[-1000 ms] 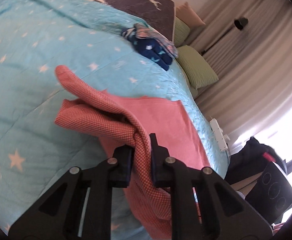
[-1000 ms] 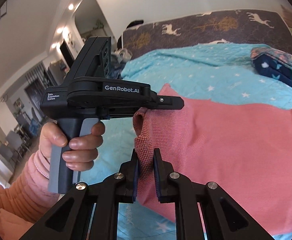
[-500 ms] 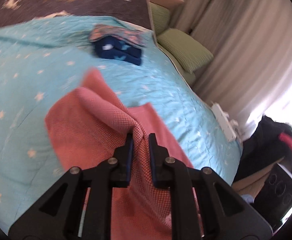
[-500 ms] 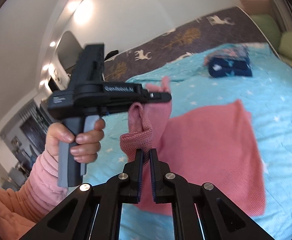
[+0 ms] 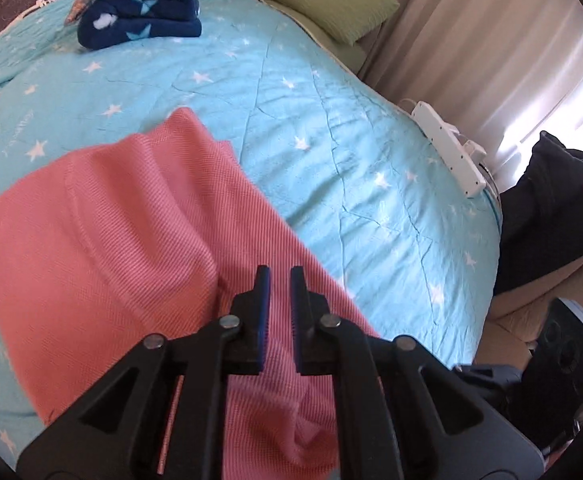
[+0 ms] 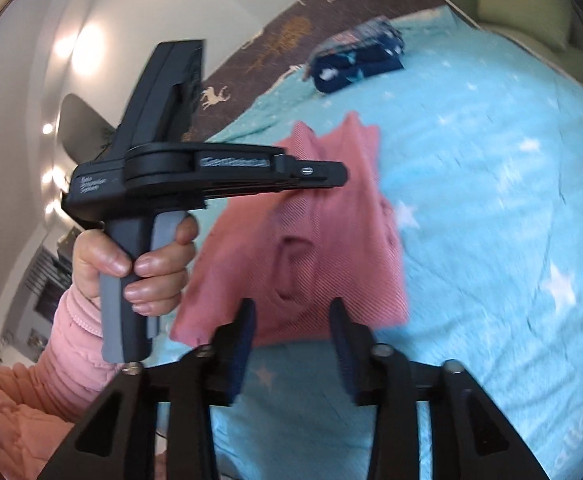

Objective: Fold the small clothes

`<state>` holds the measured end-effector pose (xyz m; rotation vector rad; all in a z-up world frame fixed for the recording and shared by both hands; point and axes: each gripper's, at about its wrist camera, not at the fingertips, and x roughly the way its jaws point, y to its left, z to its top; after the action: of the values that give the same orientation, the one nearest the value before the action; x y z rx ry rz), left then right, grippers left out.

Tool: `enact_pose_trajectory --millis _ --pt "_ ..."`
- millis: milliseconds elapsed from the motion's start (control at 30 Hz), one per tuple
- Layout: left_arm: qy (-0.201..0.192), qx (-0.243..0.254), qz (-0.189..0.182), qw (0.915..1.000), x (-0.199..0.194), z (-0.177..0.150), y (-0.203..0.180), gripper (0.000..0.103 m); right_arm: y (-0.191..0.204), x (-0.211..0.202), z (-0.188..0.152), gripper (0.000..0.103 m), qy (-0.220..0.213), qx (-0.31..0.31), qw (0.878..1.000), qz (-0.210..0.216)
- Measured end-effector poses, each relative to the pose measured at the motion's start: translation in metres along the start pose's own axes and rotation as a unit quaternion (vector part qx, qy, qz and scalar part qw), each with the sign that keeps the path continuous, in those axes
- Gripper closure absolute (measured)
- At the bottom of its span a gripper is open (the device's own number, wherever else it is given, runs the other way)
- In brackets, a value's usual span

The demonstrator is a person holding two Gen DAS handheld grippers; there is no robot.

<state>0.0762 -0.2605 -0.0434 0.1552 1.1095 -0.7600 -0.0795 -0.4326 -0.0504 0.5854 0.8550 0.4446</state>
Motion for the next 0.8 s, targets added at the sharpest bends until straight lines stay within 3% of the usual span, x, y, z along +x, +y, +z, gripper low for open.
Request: enact_pose_trajectory --millis 267,400,500,567,667,767,800 --pt "-0.083 -0.004 0.079 0.9934 -0.065 -0.018 0.03 0.06 -0.007 0.012 0.008 0.046 0.022 0.01 0.999 0.045" --pt "-0.084 -0.039 0.107 0.9899 -0.071 -0.016 0.053 0.053 -0.003 0.033 0.011 0.035 0.052 0.02 0.996 0.07" --pt "-0.077 -0.045 0.095 0.9915 -0.063 -0.002 0.058 0.035 -0.004 0.04 0.015 0.032 0.052 0.038 0.995 0.073" --pt "-0.066 -0.042 0.094 0.9925 -0.053 0.012 0.055 0.034 -0.006 0.036 0.014 0.032 0.046 0.059 0.994 0.083" --pt "-0.04 -0.034 0.1 0.9936 -0.032 0.031 0.048 0.034 -0.008 0.036 0.018 0.037 0.039 0.084 0.991 0.094" --pt "-0.017 -0.036 0.116 0.9924 -0.01 0.044 0.044 0.034 -0.003 0.029 0.014 0.059 0.036 0.088 0.991 0.097" --pt "-0.013 -0.038 0.117 0.9924 -0.008 0.045 0.045 0.034 -0.002 0.029 0.015 0.061 0.037 0.086 0.991 0.1"
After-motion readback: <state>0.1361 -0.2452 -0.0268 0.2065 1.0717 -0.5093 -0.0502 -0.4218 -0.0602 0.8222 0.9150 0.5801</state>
